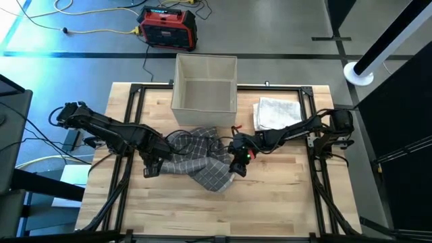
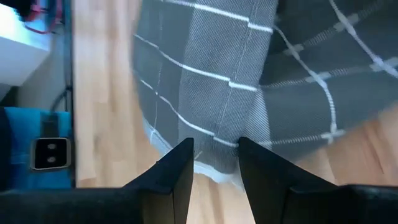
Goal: Fold towel
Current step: Fold the gray patterned towel
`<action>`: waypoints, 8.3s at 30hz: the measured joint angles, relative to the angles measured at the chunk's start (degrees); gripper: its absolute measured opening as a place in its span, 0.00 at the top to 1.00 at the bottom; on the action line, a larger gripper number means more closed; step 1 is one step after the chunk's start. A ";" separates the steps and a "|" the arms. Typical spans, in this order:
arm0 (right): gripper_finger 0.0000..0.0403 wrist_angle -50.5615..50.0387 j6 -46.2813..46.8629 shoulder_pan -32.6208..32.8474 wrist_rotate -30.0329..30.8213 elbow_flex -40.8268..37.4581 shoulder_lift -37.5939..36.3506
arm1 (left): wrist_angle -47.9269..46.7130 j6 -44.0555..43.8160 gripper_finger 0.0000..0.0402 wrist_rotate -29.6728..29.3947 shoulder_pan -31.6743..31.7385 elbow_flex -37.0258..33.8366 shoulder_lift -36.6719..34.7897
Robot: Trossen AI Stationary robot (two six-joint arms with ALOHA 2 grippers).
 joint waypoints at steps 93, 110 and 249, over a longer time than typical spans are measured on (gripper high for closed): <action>1.00 1.56 7.51 5.18 -7.40 -0.07 2.04 | 1.57 0.15 1.00 -5.48 0.02 0.71 0.07; 1.00 -28.55 -6.35 6.96 40.53 20.45 -34.72 | 5.75 7.49 1.00 -43.23 -0.25 33.36 -1.33; 1.00 -27.07 12.88 28.26 5.87 5.60 -14.80 | 55.12 -0.36 1.00 20.86 -13.38 -15.94 -2.64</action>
